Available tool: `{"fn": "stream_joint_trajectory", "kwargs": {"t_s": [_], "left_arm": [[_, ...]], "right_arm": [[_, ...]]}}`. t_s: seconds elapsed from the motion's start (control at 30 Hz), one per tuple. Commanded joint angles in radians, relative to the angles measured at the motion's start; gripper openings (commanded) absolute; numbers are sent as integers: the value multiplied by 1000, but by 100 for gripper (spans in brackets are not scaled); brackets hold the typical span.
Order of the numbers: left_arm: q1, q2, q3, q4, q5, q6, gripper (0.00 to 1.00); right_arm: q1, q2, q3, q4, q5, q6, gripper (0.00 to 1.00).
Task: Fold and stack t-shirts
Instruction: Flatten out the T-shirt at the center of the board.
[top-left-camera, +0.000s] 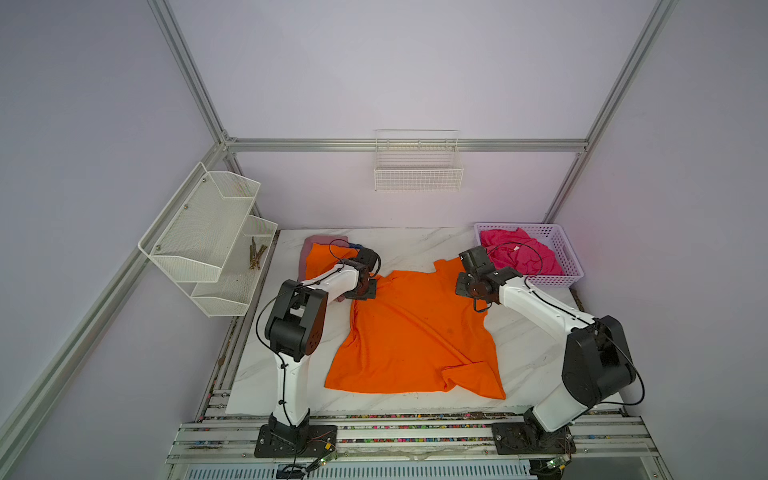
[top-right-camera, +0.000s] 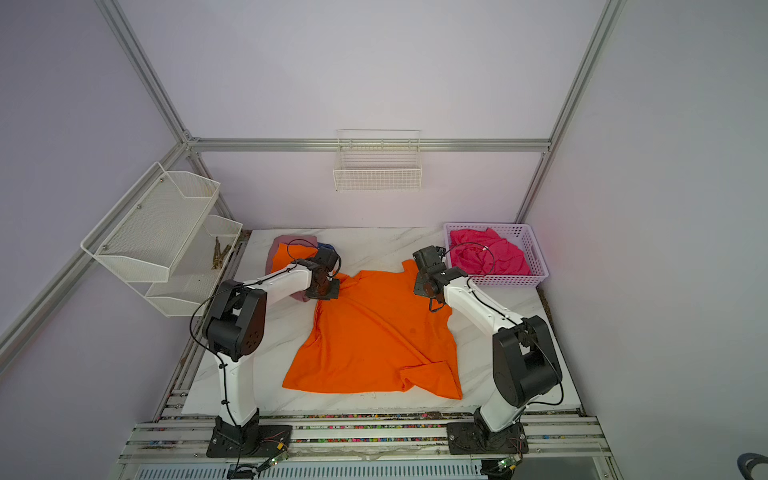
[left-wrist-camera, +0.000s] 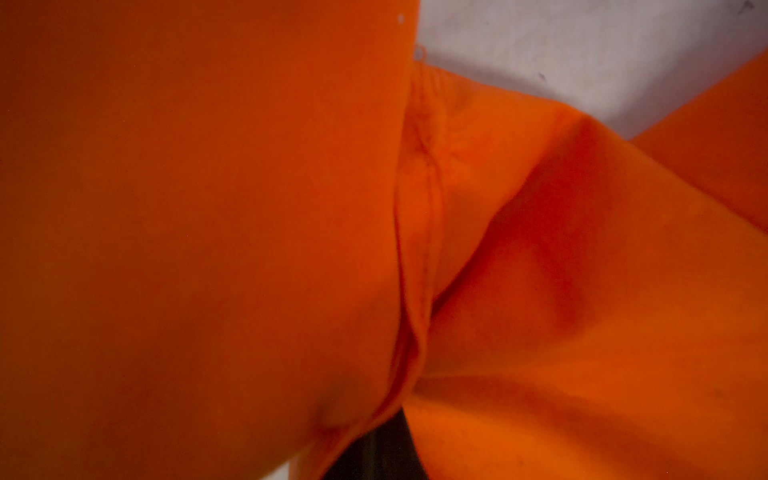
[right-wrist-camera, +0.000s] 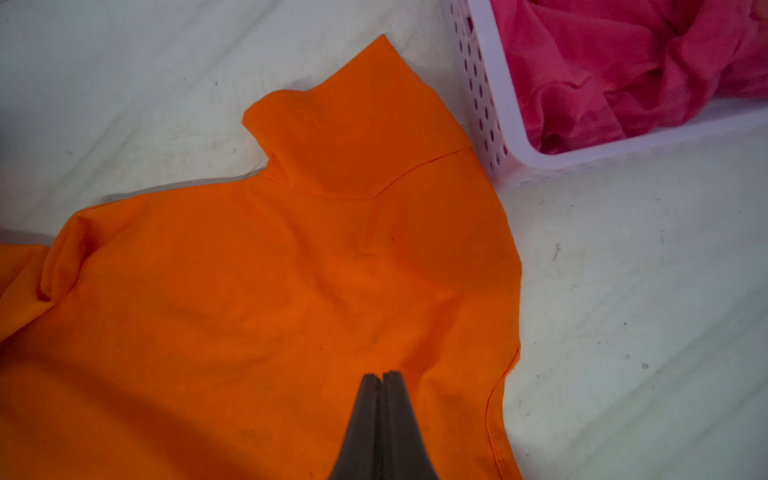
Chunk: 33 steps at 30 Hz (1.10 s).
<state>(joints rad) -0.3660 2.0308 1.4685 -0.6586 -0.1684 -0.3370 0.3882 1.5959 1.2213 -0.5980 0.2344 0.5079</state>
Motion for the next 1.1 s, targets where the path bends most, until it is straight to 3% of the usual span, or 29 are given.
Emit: {"fn": "stream_joint_trajectory", "kwargs": {"t_s": [0.0,0.1,0.2,0.33,0.43,0.57,0.7,1.07], "left_arm": [[-7,-121,-2,-26,36,21,0],[-16,-185,-4,-48,51,23,0],[-26,-265,0,-81,88,25,2],[-43,-396,-5,-78,163,40,10],[-57,-501,-72,-97,168,20,11],[-68,-678,-319,-94,101,-83,11],[-97,-748,-511,-138,69,-215,8],[-217,-812,-635,-218,-40,-334,8]], "right_arm": [[7,-87,15,-88,-66,-68,17],[18,-185,-52,-162,-94,-61,35],[44,-322,-132,-240,-110,-25,38],[62,-522,-236,-259,-175,20,52],[74,-639,-303,-270,-234,69,53],[104,-800,-428,-277,-235,120,58],[111,-832,-509,-324,-298,174,59],[179,-816,-553,-433,-237,230,58]]}}
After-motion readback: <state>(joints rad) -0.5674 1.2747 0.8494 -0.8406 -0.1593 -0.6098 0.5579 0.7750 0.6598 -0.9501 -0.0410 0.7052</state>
